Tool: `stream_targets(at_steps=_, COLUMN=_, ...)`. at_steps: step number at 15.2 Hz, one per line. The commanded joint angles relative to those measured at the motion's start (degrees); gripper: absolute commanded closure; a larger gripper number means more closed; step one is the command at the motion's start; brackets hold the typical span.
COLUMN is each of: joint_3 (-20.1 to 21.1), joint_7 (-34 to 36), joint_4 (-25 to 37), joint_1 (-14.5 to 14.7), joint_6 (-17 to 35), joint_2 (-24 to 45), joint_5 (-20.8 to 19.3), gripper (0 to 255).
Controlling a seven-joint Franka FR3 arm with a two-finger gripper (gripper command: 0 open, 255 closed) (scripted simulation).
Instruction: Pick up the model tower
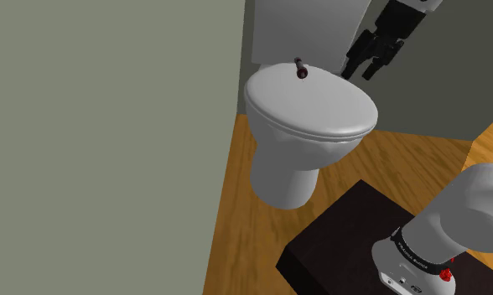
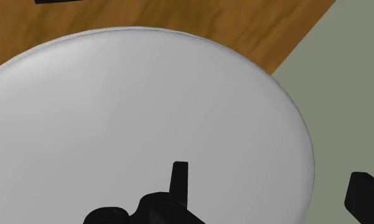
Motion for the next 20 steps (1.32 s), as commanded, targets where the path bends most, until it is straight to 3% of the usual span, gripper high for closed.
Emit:
stream_targets(at_steps=1, joint_3=0.0, joint_7=0.0, joint_4=0.0, joint_1=0.0, joint_6=0.0, joint_2=0.0, joint_5=0.0, gripper=0)
stream_targets(at_steps=11, joint_3=-4.42, joint_7=-5.72, joint_4=19.5, joint_1=-1.47, joint_6=-1.17, joint_2=25.66, joint_5=-3.03, gripper=0)
stream_targets(at_steps=20, joint_3=-7.28, joint_7=-10.31, joint_4=44.89, joint_1=-3.25, joint_6=-8.31, joint_2=50.21, joint_5=-3.55, gripper=0)
